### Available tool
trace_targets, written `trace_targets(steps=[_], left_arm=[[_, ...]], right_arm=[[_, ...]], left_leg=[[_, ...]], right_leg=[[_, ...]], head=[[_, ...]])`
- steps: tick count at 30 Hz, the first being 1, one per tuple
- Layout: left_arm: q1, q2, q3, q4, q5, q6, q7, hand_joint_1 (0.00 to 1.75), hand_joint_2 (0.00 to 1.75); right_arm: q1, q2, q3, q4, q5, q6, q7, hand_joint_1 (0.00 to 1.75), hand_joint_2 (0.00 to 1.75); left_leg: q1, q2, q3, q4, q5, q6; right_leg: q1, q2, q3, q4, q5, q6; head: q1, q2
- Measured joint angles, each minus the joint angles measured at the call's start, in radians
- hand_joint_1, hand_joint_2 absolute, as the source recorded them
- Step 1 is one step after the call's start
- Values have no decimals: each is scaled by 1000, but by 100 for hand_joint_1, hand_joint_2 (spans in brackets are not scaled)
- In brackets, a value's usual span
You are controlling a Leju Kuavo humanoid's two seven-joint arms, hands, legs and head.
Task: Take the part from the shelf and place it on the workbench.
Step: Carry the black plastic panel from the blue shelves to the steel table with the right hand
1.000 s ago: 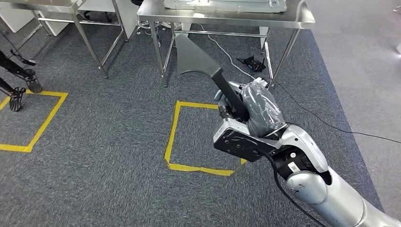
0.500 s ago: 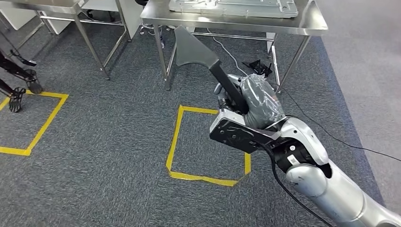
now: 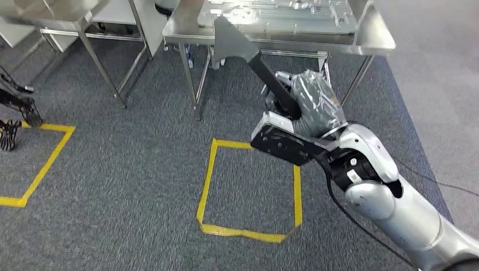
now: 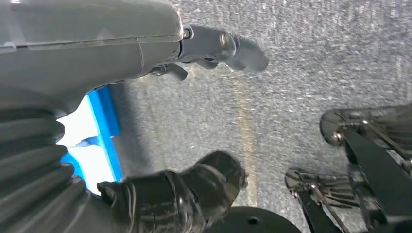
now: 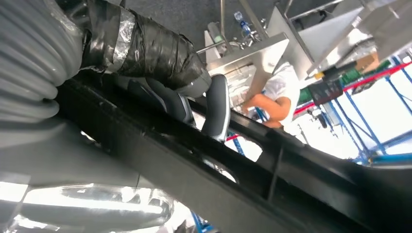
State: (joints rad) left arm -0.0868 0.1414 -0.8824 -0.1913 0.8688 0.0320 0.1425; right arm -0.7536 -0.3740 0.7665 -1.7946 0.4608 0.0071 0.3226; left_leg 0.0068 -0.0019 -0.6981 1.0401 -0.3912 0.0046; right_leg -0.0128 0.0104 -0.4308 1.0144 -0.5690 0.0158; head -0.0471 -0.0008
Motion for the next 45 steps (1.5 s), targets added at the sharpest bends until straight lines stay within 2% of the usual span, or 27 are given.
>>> trace_targets(steps=[2, 4, 7, 9, 10, 13, 14, 15, 18, 20, 22, 23, 24, 25, 26, 28, 29, 30, 31, 33, 35, 38, 40, 41, 43, 44, 45], left_arm=[[-3, 0, 0, 0, 0, 0, 0, 0, 175], [-6, 1, 0, 0, 1, 2, 0, 0, 175], [-7, 1, 0, 0, 0, 4, 0, 0, 175], [-4, 1, 0, 0, -4, 6, 0, 0, 175], [-2, 0, 0, 0, -5, 8, 0, 0, 175], [1, -1, 0, 1, -6, 10, 0, 0, 175], [1, -1, 0, 1, -6, 10, 0, 0, 175], [-1, -1, 0, 1, -5, 10, 0, 0, 175], [-7, 1, 0, 1, -2, 11, 0, 0, 175], [-10, 2, 0, 1, 1, 12, 0, 0, 175], [-12, 2, 1, 1, 3, 12, -1, 0, 175], [-11, 2, 1, 1, 3, 12, 0, 0, 175], [-10, 2, 1, 1, 4, 12, 0, 0, 175], [-8, 2, 1, 1, 4, 12, 0, 0, 175], [-5, 2, 1, 1, 4, 11, 0, 0, 175], [3, 5, 1, 3, 4, 11, 0, 0, 175], [4, 7, 1, 4, 4, 10, 0, 0, 175], [5, 8, 1, 6, 4, 10, 0, 0, 175], [1, 8, 2, 6, 4, 10, -1, 0, 175], [-5, 7, 2, 6, 4, 10, -1, 0, 175], [-9, 7, 2, 6, 4, 12, -2, 0, 175], [-10, 7, 2, 6, 4, 14, -2, 0, 175], [-8, 6, 2, 6, 4, 15, -1, 0, 175], [-7, 5, 2, 6, 4, 16, -1, 0, 175], [-3, 4, 2, 7, 4, 16, -1, 0, 175], [-3, 4, 2, 7, 4, 16, -2, 0, 175], [-4, 4, 2, 8, 4, 16, -2, 0, 175]], right_arm=[[-14, -3, 0, 0, 0, 3, 7, 175, 175], [-29, -9, 1, 0, 1, 12, 21, 175, 175], [-46, -32, 6, 0, 19, 50, 75, 175, 175], [-58, -62, 8, -3, 30, 80, 117, 175, 175], [-63, -81, 8, -7, 32, 94, 135, 175, 175], [-70, -129, 8, -19, 35, 123, 165, 175, 175], [-73, -141, 9, -23, 37, 128, 170, 175, 175], [-77, -151, 10, -28, 41, 132, 175, 175, 175], [-105, -172, 10, -42, 68, 153, 194, 175, 175], [-125, -179, 14, -44, 97, 181, 204, 175, 175], [-140, -185, 22, -42, 128, 208, 210, 175, 175], [-148, -186, 27, -41, 140, 217, 212, 175, 175], [-157, -187, 33, -39, 150, 225, 213, 175, 175], [-167, -187, 38, -37, 159, 230, 213, 175, 175], [-176, -188, 42, -35, 167, 235, 213, 175, 175], [-189, -190, 55, -29, 180, 244, 213, 175, 175], [-193, -191, 62, -26, 184, 248, 213, 175, 175], [-198, -193, 68, -23, 185, 250, 212, 175, 175], [-207, -193, 73, -22, 186, 252, 212, 175, 175], [-226, -195, 77, -22, 186, 252, 212, 175, 175], [-240, -196, 82, -21, 186, 253, 210, 175, 175], [-244, -197, 94, -15, 185, 253, 209, 175, 175], [-244, -197, 103, -10, 185, 252, 209, 175, 175], [-244, -197, 108, -7, 185, 252, 209, 175, 175], [-243, -197, 118, 1, 185, 252, 209, 175, 175], [-243, -197, 124, 5, 184, 252, 208, 175, 175], [-243, -198, 128, 8, 183, 252, 208, 175, 175]], left_leg=[[2, -3, 27, -5, -20, 17], [3, -4, 54, -6, -40, 30], [2, -6, 96, -6, -79, 37], [2, -11, 135, -6, -110, 37], [2, -13, 157, -6, -127, 36], [1, -16, 209, -9, -176, 27], [0, -17, 219, -14, -186, 22], [-1, -16, 229, -17, -188, 16], [-3, -12, 204, 46, -157, 0], [-2, -9, 121, 162, -147, -9], [-1, -6, 36, 243, -195, -15], [-1, -6, 7, 249, -225, -16], [-2, -6, -12, 231, -242, -14], [-3, -6, -22, 191, -231, -10], [-6, -6, -25, 133, -181, -1], [-17, -10, -26, 24, -28, 19], [-23, -11, -23, -4, 25, 27], [-27, -13, -17, -15, 43, 33], [-28, -12, -4, -15, 28, 37], [-24, -12, 23, -28, 10, 45], [-17, -12, 55, -36, -11, 49], [-10, -16, 106, -38, -56, 47], [-3, -20, 149, -38, -90, 41], [0, -21, 172, -38, -109, 37], [4, -25, 209, -36, -145, 24], [4, -25, 223, -36, -160, 15], [3, -25, 233, -38, -170, 8]], right_leg=[[-2, -1, -12, 53, 18, 10], [-4, -3, -78, 155, 19, 14], [-3, -4, -204, 278, -68, 19], [-2, -4, -250, 256, -107, 17], [0, -5, -259, 211, -88, 14], [14, -7, -263, 70, 113, -4], [17, -7, -260, 50, 157, -9], [20, -6, -254, 43, 166, -13], [12, -1, -213, 15, 149, -29], [8, 0, -174, -6, 132, -37], [7, 1, -133, -22, 110, -39], [8, 2, -110, -28, 96, -38], [8, 4, -86, -32, 81, -38], [10, 5, -61, -34, 64, -37], [11, 5, -38, -36, 46, -37], [15, 8, 2, -37, 11, -31], [15, 10, 15, -40, -5, -26], [15, 12, 28, -38, -13, -21], [15, 13, 32, -31, -13, -15], [13, 7, 14, 30, 4, -7], [10, 2, -60, 139, 3, 3], [3, -1, -191, 254, -84, 19], [-4, -3, -239, 223, -114, 27], [-7, -6, -250, 176, -79, 31], [-9, -16, -259, 70, 81, 32], [-7, -17, -258, 38, 146, 27], [-4, -17, -255, 24, 183, 18]], head=[[2, 0], [4, 0], [5, 0], [5, 0], [6, 0], [4, 0], [5, 0], [6, 0], [7, 0], [5, 0], [4, 0], [3, 0], [3, 0], [3, 0], [3, 0], [6, 0], [8, 0], [10, 0], [9, 0], [10, 0], [13, 0], [14, 0], [14, 0], [14, 0], [16, 0], [16, 0], [17, 0]])
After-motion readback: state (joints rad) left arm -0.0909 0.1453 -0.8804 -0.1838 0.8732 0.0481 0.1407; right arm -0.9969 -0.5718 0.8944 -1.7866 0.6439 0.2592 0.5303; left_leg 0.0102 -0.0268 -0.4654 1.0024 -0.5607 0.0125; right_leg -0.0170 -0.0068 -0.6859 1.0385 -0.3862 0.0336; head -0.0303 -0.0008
